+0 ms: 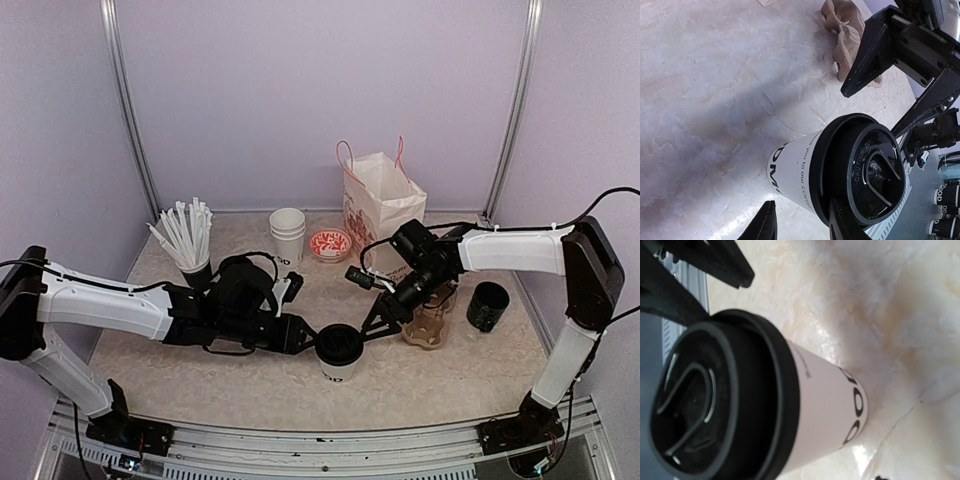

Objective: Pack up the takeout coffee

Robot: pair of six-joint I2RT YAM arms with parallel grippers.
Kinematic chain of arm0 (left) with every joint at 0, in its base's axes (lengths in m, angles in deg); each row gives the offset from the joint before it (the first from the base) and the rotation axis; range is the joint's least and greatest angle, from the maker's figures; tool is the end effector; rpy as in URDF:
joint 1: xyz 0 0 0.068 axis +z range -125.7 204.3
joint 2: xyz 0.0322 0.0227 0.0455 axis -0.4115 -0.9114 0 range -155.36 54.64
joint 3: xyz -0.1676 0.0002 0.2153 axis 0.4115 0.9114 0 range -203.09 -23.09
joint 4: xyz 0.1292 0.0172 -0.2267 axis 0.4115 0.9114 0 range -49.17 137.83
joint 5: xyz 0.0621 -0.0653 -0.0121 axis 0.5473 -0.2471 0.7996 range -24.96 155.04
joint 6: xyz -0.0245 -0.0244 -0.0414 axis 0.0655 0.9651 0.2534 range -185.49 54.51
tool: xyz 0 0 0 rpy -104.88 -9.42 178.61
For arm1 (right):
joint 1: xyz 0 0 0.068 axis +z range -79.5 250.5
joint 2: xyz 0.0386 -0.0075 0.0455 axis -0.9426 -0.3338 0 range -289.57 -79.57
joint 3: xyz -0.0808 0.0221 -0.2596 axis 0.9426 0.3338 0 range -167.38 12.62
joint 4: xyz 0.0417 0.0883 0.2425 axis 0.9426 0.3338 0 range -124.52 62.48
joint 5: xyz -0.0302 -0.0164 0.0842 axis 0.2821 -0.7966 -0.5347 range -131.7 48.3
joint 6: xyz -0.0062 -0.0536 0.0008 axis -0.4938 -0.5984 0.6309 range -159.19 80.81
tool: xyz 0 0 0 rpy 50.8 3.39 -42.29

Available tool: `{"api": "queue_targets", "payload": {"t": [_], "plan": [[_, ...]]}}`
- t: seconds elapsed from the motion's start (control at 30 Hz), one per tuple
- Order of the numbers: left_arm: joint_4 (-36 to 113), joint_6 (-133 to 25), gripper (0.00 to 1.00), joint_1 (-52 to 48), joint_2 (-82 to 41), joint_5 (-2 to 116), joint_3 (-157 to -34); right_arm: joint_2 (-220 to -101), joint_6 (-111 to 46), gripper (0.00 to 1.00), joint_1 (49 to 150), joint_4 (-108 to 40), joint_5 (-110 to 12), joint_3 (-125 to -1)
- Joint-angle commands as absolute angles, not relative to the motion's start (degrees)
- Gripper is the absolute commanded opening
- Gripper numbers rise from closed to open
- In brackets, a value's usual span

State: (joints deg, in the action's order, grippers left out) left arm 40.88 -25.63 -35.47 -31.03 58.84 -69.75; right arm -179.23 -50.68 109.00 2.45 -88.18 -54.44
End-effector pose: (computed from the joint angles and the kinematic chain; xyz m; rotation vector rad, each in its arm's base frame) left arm 0.1544 -0.2725 0.2001 0.4892 2.4194 -0.9842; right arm 0.2480 0.2302 0.1999 -1.3423 2.3803 1.2523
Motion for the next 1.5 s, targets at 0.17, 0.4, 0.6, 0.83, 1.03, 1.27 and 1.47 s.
{"api": "queue_targets", "payload": {"t": [0.17,0.4,0.6,0.83,1.03,1.27,1.47], "plan": [[45.0,-26.3,0.35,-35.9,-36.7,57.5,-71.3,-185.5,-49.1,0.62,109.4,2.8,-80.3,-54.7],[47.1,-26.6,0.34,-35.9,-35.6,58.9,-70.8,-184.7,-49.6,0.59,110.9,2.5,-77.8,-54.1],[47.2,-29.7,0.4,-36.1,-31.1,62.5,-73.5,-178.0,-52.5,0.69,110.8,4.4,-82.7,-57.4],[53.7,-36.5,0.46,-36.1,-28.0,66.8,-84.8,-173.4,-58.9,0.82,110.3,8.9,-82.3,-62.4],[59.9,-47.4,0.52,-36.0,-25.8,75.8,-93.9,-168.3,-72.3,0.88,112.1,10.9,-81.8,-62.8],[53.1,-53.8,0.81,-32.7,-20.0,87.0,-96.8,-170.5,-81.4,0.94,118.4,15.2,-74.5,-67.6],[44.5,-49.8,0.86,-29.5,-16.5,88.2,-93.8,-175.0,-81.3,0.99,122.7,15.7,-70.8,-69.7]]}}
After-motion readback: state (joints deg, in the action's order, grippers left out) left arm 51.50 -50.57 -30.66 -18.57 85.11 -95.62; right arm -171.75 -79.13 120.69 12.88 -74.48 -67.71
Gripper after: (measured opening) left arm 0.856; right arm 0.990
